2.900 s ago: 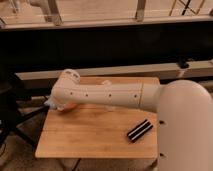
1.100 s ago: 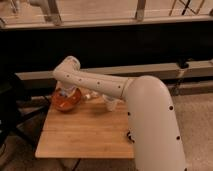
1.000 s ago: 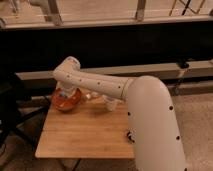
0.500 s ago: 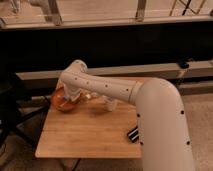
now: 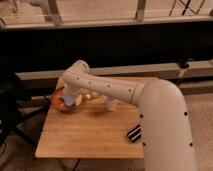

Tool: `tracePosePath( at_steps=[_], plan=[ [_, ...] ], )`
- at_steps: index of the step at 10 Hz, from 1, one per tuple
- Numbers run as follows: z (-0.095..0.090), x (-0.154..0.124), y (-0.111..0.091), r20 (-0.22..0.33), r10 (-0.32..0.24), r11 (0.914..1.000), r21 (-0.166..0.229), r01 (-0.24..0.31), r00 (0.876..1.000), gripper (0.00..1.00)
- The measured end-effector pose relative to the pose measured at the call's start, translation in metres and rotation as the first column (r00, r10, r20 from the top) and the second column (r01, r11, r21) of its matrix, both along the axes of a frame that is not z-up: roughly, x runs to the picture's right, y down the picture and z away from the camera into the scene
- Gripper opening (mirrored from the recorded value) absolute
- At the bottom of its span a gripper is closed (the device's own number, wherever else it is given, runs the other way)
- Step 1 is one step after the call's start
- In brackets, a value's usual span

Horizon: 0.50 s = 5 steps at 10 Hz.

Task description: Place the white sponge in the ceramic bowl

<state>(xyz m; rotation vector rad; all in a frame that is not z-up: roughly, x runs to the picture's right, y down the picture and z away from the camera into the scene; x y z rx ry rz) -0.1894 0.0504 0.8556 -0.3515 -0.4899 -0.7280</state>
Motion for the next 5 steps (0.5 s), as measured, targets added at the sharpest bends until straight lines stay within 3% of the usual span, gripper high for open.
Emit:
tracePosePath(
  at_steps=[3, 5],
  plan=[
    [-0.012, -0.002, 0.006, 0.019, -0.014, 0.9999, -0.002, 0.014, 1.0, 0.8],
    [-0.031, 0.003, 0.017, 0.036, -0.021, 0.9997, 0.009, 0.021, 0.999, 0.8]
  ],
)
